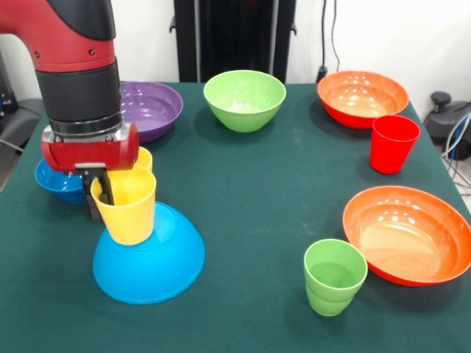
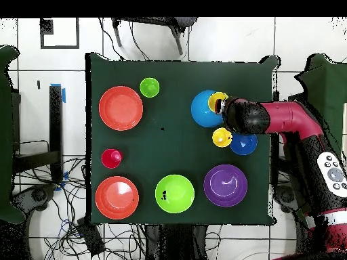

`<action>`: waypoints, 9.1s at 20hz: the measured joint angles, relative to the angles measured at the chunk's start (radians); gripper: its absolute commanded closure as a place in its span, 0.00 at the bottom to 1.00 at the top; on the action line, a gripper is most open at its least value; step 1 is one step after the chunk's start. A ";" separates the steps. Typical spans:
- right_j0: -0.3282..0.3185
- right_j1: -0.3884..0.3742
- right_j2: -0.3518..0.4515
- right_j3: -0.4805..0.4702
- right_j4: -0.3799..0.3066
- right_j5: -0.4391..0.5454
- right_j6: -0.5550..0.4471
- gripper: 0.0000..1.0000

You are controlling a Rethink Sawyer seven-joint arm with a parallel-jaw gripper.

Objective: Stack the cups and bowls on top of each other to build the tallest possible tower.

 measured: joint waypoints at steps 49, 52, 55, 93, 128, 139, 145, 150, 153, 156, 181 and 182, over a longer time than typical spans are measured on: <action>0.072 0.052 -0.043 -0.136 0.001 0.131 0.000 0.00; 0.069 0.038 -0.048 -0.115 0.006 0.134 0.000 0.00; 0.064 0.005 -0.049 -0.080 0.017 0.148 0.000 0.00; 0.128 -0.144 -0.065 -0.011 0.086 0.263 0.000 0.00; 0.217 -0.132 -0.208 0.067 0.090 0.259 0.000 0.00; 0.220 -0.140 -0.218 0.081 0.090 0.259 0.000 0.00; 0.225 -0.083 -0.240 0.072 0.087 0.259 0.000 0.00; 0.226 -0.021 -0.262 0.070 0.086 0.259 0.000 0.00; 0.232 0.006 -0.276 0.068 0.085 0.259 0.000 0.00; 0.241 0.021 -0.290 0.066 0.083 0.259 0.000 0.00; 0.404 -0.008 -0.469 0.011 0.071 0.260 0.000 1.00; 0.406 -0.010 -0.470 0.013 0.071 0.259 0.000 1.00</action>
